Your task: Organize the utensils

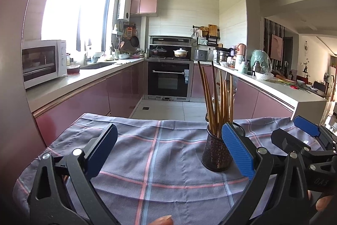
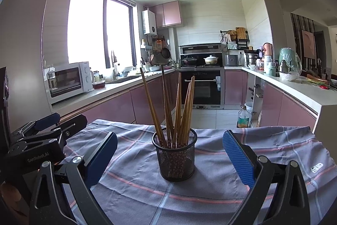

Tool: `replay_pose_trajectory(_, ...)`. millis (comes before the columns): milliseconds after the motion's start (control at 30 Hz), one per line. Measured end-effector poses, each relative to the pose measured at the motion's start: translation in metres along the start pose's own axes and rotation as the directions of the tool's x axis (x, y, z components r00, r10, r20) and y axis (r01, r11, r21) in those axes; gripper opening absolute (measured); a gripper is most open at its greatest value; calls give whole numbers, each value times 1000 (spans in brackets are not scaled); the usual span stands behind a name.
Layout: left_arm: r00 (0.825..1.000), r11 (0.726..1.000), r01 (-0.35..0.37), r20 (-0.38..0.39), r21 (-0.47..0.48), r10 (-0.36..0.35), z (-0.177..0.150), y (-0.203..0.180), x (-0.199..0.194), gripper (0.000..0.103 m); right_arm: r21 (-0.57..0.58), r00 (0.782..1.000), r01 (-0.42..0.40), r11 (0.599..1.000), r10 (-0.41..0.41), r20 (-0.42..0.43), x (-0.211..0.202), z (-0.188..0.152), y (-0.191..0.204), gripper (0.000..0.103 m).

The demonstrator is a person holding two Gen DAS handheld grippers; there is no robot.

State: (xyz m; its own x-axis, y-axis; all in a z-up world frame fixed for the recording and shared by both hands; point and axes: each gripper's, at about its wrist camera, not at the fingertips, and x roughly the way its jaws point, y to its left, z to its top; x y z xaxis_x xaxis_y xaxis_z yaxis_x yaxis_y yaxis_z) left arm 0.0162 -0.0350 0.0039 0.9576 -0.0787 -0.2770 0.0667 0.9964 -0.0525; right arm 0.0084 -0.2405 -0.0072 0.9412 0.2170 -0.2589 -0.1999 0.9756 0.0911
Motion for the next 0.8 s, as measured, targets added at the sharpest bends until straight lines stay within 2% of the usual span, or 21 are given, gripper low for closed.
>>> replay_pose_trajectory(800,999,999,-41,8,-15,41,-1,3,6,98,11,1000,2,1000,-2,30,-2,1,-1,97)
